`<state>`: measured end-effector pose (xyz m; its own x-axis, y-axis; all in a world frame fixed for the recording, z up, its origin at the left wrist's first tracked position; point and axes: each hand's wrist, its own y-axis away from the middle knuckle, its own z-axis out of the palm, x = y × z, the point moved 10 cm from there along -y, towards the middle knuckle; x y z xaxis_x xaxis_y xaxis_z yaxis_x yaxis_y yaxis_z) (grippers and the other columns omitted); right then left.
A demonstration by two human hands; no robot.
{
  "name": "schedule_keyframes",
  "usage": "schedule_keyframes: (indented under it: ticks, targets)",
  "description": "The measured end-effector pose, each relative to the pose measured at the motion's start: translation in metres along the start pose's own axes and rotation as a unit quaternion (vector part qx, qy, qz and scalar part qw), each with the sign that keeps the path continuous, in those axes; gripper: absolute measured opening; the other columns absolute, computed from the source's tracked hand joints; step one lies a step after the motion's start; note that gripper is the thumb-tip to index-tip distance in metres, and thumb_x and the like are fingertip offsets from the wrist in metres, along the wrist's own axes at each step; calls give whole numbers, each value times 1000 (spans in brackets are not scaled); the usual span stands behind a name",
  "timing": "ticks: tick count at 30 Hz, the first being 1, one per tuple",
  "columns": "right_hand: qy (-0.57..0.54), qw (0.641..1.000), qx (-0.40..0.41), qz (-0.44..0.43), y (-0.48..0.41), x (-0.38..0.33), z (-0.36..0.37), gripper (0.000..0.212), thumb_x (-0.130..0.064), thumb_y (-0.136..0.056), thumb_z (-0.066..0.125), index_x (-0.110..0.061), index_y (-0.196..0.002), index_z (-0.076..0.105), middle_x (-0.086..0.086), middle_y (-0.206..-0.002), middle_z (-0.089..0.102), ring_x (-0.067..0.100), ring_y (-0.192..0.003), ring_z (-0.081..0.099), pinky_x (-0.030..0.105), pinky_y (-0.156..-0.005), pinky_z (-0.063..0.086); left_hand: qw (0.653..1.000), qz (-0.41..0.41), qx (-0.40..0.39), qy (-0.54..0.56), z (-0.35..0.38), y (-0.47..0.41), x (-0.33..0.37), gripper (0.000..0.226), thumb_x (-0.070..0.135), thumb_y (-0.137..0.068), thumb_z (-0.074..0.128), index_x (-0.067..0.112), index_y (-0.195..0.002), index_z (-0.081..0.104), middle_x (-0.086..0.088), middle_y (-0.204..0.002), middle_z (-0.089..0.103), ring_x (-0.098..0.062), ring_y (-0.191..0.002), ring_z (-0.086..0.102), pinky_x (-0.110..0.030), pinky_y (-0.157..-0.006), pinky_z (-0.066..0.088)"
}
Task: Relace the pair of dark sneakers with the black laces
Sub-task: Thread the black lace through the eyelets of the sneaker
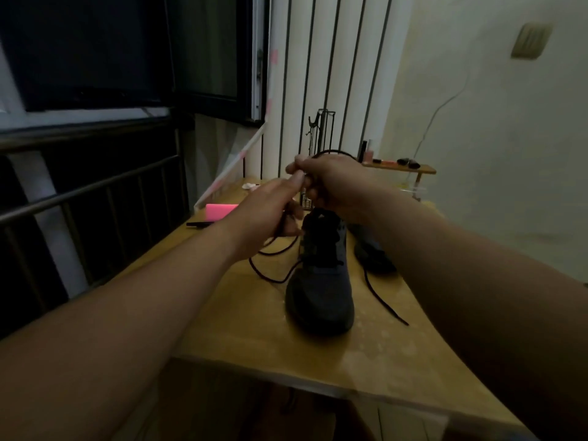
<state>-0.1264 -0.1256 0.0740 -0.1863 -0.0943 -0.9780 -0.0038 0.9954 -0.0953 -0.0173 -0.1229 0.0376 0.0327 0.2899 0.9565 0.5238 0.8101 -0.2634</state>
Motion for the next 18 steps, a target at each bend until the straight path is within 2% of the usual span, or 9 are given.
schedule_keyframes:
  ticks: [2,4,6,8,11,12,14,16,18]
  targets:
    - [-52,998,22,21,-3,9,-8,26,-31,-107,55,-10,-112,70,-4,-69,53,10,-59,47,25,-57,37,999,1,29,-16,-14,0,-10,37,47,-110,44,17,-98,62,6,-63,45,-11,-52,37,-28,-50,39]
    - [-128,989,54,48,-2,21,-24,25,-33,-107,53,-13,-104,68,-5,-69,51,9,-57,47,21,-55,39,995,-17,77,-59,-42,6,-35,35,39,-109,49,22,-80,60,6,-62,42,-13,-54,35,-29,-49,31]
    - [-157,983,72,69,0,38,-37,28,-36,-108,51,-14,-103,67,-5,-69,52,8,-55,49,19,-50,42,978,-65,120,-158,-74,14,-67,33,31,-104,56,15,-76,63,-1,-67,48,-19,-60,43,-34,-57,38]
    - [-118,987,66,84,3,54,-36,32,-38,-109,48,-13,-110,68,-5,-69,54,9,-57,51,21,-53,45,948,-118,112,-275,-89,22,-97,30,28,-100,61,9,-77,65,-5,-75,57,-23,-69,53,-40,-67,48]
    - [-11,995,52,81,9,64,-17,35,-37,-109,47,-11,-113,71,-2,-74,60,13,-65,55,27,-63,47,908,-79,127,-393,-78,24,-94,20,34,-98,63,18,-108,69,4,-112,63,-17,-108,59,-41,-97,51]
    - [28,996,40,71,9,63,-8,34,-37,-109,48,-13,-113,72,-1,-77,62,14,-68,57,29,-65,48,919,-39,130,-371,-65,22,-80,26,34,-101,60,22,-123,65,6,-124,59,-14,-118,54,-40,-103,48]
    - [95,994,11,51,7,60,10,31,-37,-108,51,-15,-110,73,2,-83,65,15,-71,59,30,-67,51,976,-2,96,-197,-34,12,-59,33,34,-107,48,29,-138,58,3,-130,63,-16,-119,59,-39,-100,50]
    - [120,992,4,41,6,58,17,28,-36,-107,54,-15,-105,72,4,-84,66,17,-71,62,31,-67,53,998,-25,55,-32,-6,1,-50,30,34,-110,39,27,-133,57,-4,-111,67,-19,-91,67,-36,-77,55]
    - [118,992,26,30,7,53,6,25,-35,-107,55,-16,-107,71,4,-86,68,16,-72,63,29,-65,53,998,-34,56,-4,3,-4,-50,27,37,-111,38,22,-122,58,-3,-85,58,-13,-61,50,-30,-53,41]
